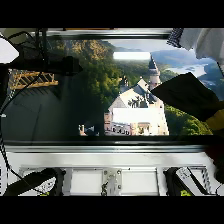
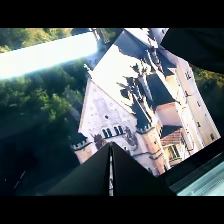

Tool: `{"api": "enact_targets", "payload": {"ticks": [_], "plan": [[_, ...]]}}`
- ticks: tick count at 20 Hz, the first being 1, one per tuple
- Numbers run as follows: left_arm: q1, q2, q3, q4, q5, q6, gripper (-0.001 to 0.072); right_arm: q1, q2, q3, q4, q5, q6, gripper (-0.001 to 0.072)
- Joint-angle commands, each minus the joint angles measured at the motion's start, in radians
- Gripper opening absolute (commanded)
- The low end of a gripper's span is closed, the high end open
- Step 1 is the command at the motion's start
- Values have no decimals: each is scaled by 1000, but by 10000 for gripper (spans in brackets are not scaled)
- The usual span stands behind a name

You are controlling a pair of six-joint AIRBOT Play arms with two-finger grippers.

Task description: Fold the clothes and pants, and hang the long-sleeved shirts on hangers.

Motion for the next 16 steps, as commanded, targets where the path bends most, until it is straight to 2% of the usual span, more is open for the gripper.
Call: {"api": "enact_targets", "payload": {"ticks": [1,3,4,6,7,12,16], "plan": [[1,0,-1,0,10,-1,10,28,14,-36,0,-50,-1,16],[1,0,-1,0,10,-1,11,52,14,-38,1,-85,-3,26],[1,0,-1,0,10,-1,11,64,14,-38,1,-103,-3,77],[1,0,0,0,10,-1,11,89,14,-38,2,-105,-3,508],[1,0,-1,0,10,-1,11,105,19,-38,1,-106,-3,607],[1,0,-1,0,10,-1,10,262,82,-38,1,-112,-3,607],[1,0,-1,0,10,-1,10,421,123,-38,1,-202,-3,607]]}}
